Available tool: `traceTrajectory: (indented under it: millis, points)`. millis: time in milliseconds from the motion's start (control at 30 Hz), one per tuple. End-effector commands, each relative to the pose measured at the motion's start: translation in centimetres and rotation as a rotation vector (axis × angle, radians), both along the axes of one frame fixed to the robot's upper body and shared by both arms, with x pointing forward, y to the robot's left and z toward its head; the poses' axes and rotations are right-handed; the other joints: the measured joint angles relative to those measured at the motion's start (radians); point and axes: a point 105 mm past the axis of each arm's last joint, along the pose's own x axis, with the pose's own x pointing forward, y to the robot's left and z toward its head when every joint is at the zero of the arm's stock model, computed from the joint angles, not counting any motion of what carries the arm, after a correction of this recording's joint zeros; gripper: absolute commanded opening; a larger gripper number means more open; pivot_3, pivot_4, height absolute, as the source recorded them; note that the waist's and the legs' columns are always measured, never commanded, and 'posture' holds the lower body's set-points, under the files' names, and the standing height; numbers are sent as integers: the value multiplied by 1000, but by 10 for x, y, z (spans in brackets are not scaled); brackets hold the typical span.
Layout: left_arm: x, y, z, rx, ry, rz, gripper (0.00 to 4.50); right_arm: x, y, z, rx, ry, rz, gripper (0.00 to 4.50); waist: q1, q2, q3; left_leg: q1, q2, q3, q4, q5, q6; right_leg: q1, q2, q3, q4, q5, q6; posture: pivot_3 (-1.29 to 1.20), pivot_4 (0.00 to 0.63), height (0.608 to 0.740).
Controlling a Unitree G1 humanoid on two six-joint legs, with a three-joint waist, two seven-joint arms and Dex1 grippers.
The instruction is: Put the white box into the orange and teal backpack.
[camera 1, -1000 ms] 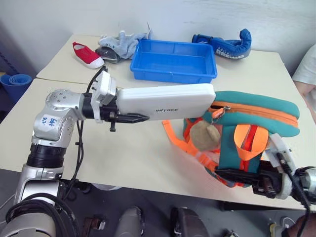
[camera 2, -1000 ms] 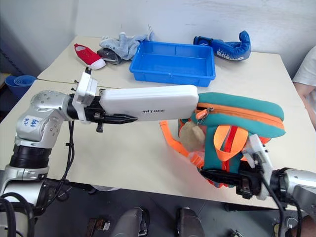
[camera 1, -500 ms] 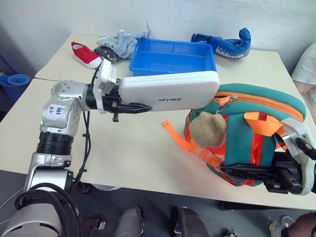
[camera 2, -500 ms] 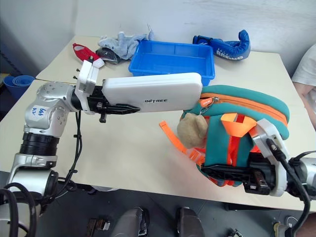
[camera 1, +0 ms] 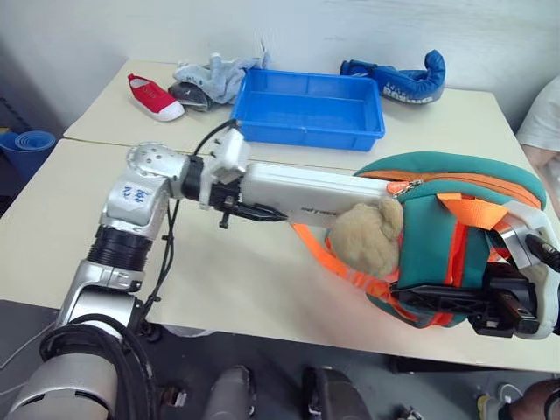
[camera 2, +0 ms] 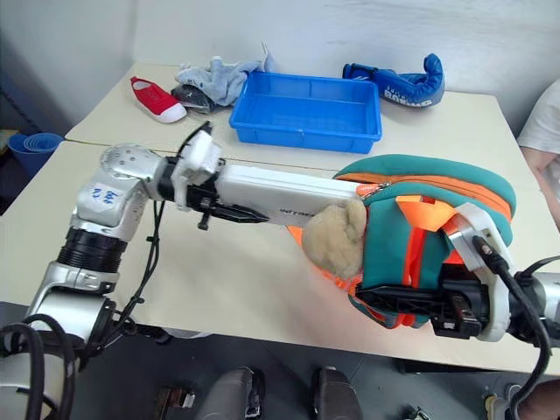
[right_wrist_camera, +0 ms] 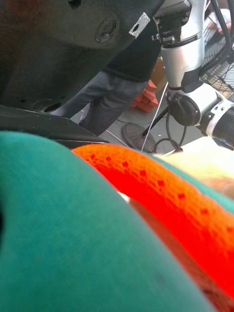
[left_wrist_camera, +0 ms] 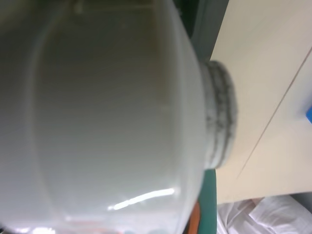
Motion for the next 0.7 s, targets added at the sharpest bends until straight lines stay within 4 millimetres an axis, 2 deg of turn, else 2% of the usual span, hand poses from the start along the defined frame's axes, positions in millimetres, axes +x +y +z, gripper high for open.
traceTrajectory:
  millis: [33, 133, 233, 300, 433, 567, 667, 700]
  points:
    - [9, -30, 17, -22, -8, 38, 1418, -2, 1, 5, 12, -14, 11, 46, 0, 0, 0, -2, 0, -1, 2, 0, 1, 0, 0, -1, 0, 0, 1, 0, 150, 740]
    - [6, -61, 21, -11, -10, -25, 1418, -1, 0, 6, 12, -20, 9, 46, -2, 0, 0, -8, 0, -1, 7, -2, 3, -2, -1, -2, -1, 2, 3, 0, 150, 740]
    - [-4, -89, 8, 53, 8, -116, 1418, -1, 1, 6, 15, -29, 9, 46, -6, 0, 0, -9, -1, 0, 7, -1, 2, -2, 0, -2, -2, 2, 4, 0, 150, 740]
    - [-3, -105, 0, 63, 2, -123, 1418, -1, 3, 4, 16, -31, 8, 46, -3, 0, 0, -8, 0, 0, 7, -1, 1, -2, 0, -2, -3, 2, 4, 0, 150, 740]
    - [-4, -141, 2, -43, 16, -125, 1418, 0, 7, 0, 19, -44, 4, 46, 0, 0, 0, -8, 0, -1, 7, -2, 4, -3, 0, -2, -3, 2, 4, 0, 150, 740]
    - [-10, -164, 4, -132, 36, -139, 1418, 2, 9, -3, 25, -66, -13, 46, -1, 0, 0, -9, -1, -1, 8, -2, 5, -3, -1, -2, -3, 3, 5, 0, 150, 740]
    - [-6, -164, 10, -199, 40, -107, 2369, 4, 9, -6, 24, -79, -39, 0, -3, 1, 0, -9, -1, -1, 8, -2, 4, -3, -1, -2, -3, 3, 5, 0, 150, 740]
    - [-4, -157, 14, -232, 38, -112, 2631, 5, 9, -6, 27, -85, -50, 0, -3, 1, 0, -9, -1, -1, 8, -2, 4, -3, -1, -2, -3, 3, 5, 0, 150, 740]
